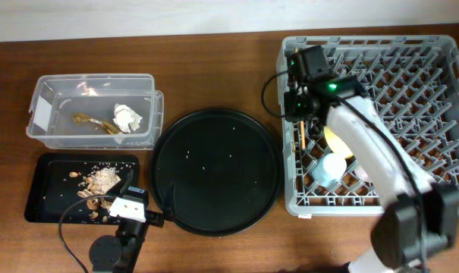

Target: Sort waste into correct bins and load items into the dishwasher rack

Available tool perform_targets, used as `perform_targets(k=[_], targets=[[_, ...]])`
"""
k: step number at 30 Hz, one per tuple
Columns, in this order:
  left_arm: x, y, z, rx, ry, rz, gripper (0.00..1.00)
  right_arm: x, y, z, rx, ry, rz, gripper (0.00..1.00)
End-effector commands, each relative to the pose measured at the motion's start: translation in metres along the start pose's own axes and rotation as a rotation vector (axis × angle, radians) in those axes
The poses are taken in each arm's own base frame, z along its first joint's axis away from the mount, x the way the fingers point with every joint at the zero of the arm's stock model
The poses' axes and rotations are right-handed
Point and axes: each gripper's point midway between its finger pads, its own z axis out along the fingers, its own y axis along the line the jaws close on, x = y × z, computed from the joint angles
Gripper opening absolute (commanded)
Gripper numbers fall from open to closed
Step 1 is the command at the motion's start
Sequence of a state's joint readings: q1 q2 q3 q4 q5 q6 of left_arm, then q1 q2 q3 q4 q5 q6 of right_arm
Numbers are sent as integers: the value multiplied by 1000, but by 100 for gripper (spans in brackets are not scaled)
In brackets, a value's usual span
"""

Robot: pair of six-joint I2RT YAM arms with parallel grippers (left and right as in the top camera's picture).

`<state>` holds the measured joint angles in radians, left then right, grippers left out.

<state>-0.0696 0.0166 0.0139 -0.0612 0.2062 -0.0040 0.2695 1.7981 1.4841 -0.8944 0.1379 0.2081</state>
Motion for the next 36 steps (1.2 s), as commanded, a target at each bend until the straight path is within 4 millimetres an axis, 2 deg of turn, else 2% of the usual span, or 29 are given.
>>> perform_targets(k=[1, 4, 5, 8, 9, 10, 11, 13, 15, 16, 20, 24, 26, 28, 31, 33, 35, 36], targets=[[2, 0, 0, 0, 3, -8, 99, 12, 4, 9, -40, 61, -6, 41], [2, 1, 0, 0, 4, -8, 99, -2, 9, -36, -66, -26, -13, 42], [2, 0, 0, 0, 4, -8, 99, -8, 13, -70, -87, -100, -30, 43], [2, 1, 0, 0, 3, -8, 99, -6, 25, -151, -152, -283, -66, 47], [2, 0, 0, 0, 4, -8, 99, 4, 35, -192, -203, -368, -97, 61], [2, 0, 0, 0, 3, -8, 99, 10, 38, -209, -227, -404, -113, 99], [2, 0, 0, 0, 3, -8, 99, 23, 46, -238, -282, -456, -144, 99], [2, 0, 0, 0, 3, -8, 100, 44, 60, -268, -383, -493, -197, 99], [2, 0, 0, 0, 4, -8, 99, 58, 62, -285, -426, -520, -224, 99], [2, 0, 0, 0, 3, -8, 99, 66, 59, -288, -426, -512, -229, 99], [2, 1, 0, 0, 4, -8, 99, 88, 21, -298, -333, -527, -192, 99], [2, 1, 0, 0, 3, -8, 99, 102, -20, -327, -243, -673, -170, 99], [2, 0, 0, 0, 3, -8, 99, 119, -39, -325, -241, -708, -100, 99], [2, 0, 0, 0, 3, -8, 99, 130, -50, -312, -230, -752, -35, 99], [2, 0, 0, 0, 3, -8, 99, 144, -59, -268, -213, -858, 45, 99], [2, 0, 0, 0, 3, -8, 99, 153, -55, -238, -235, -865, 46, 99], [2, 0, 0, 0, 3, -8, 99, 164, -42, -202, -299, -875, 23, 99], [2, 0, 0, 0, 3, -8, 99, 166, -38, -191, -318, -881, 16, 99]])
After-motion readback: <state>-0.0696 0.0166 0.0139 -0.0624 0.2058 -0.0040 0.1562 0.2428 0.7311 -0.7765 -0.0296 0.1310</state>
